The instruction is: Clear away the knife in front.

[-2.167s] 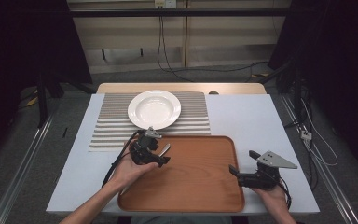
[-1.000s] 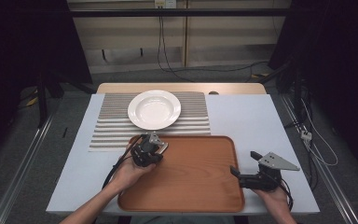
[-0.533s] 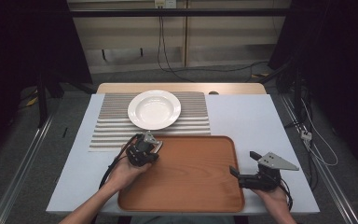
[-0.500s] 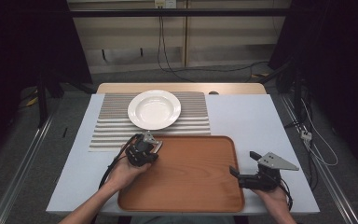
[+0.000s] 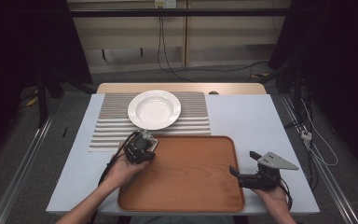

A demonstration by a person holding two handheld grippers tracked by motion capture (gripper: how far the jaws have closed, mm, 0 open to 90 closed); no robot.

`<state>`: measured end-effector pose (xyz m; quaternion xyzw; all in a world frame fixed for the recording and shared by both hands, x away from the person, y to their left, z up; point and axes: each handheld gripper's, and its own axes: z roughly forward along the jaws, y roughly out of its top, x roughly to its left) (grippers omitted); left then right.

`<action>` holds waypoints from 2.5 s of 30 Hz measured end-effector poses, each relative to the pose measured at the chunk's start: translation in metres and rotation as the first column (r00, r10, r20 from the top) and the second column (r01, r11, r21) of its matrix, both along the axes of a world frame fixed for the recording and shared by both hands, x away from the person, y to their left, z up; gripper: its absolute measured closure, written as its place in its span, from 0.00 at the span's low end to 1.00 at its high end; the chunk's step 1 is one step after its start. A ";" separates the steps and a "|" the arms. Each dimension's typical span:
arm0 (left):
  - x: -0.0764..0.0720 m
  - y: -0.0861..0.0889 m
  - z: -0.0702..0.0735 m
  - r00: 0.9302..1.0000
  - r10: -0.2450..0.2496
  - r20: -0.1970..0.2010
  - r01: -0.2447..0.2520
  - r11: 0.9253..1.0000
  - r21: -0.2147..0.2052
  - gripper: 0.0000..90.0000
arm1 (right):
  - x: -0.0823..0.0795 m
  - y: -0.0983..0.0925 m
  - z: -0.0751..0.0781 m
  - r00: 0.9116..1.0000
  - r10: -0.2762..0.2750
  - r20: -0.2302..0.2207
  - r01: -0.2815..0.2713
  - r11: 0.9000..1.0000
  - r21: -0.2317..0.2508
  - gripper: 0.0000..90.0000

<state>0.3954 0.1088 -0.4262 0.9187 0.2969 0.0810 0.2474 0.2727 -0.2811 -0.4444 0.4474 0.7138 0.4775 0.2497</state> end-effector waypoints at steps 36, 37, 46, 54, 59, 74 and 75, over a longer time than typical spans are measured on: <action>-0.001 0.025 0.001 0.998 0.056 0.002 -0.056 0.998 0.028 1.00 | 0.001 0.001 0.000 1.000 0.002 -0.001 -0.002 1.000 -0.001 0.04; -0.001 0.026 0.001 0.998 0.055 0.000 -0.055 0.998 0.030 1.00 | 0.001 0.001 0.000 1.000 0.002 -0.001 -0.002 1.000 -0.001 0.04; -0.004 0.027 0.001 0.997 0.074 0.024 -0.075 0.996 0.044 1.00 | 0.001 0.001 0.000 1.000 0.001 -0.001 -0.001 1.000 0.000 0.04; -0.006 0.031 0.000 0.996 0.083 0.044 -0.086 0.995 0.050 1.00 | 0.001 0.001 0.000 1.000 0.001 0.000 -0.001 1.000 -0.001 0.04; -0.007 0.036 0.000 0.996 0.084 0.037 -0.086 0.995 0.044 1.00 | 0.001 0.000 0.000 1.000 -0.003 0.000 0.003 1.000 0.000 0.04; -0.005 0.041 0.005 0.993 0.110 0.040 -0.107 0.992 -0.063 0.88 | 0.001 0.001 0.000 1.000 0.001 0.001 -0.001 1.000 -0.004 0.04; -0.006 0.041 0.006 0.993 0.111 0.047 -0.108 0.992 -0.073 0.84 | 0.001 0.001 0.000 1.000 0.000 0.001 0.000 1.000 -0.003 0.04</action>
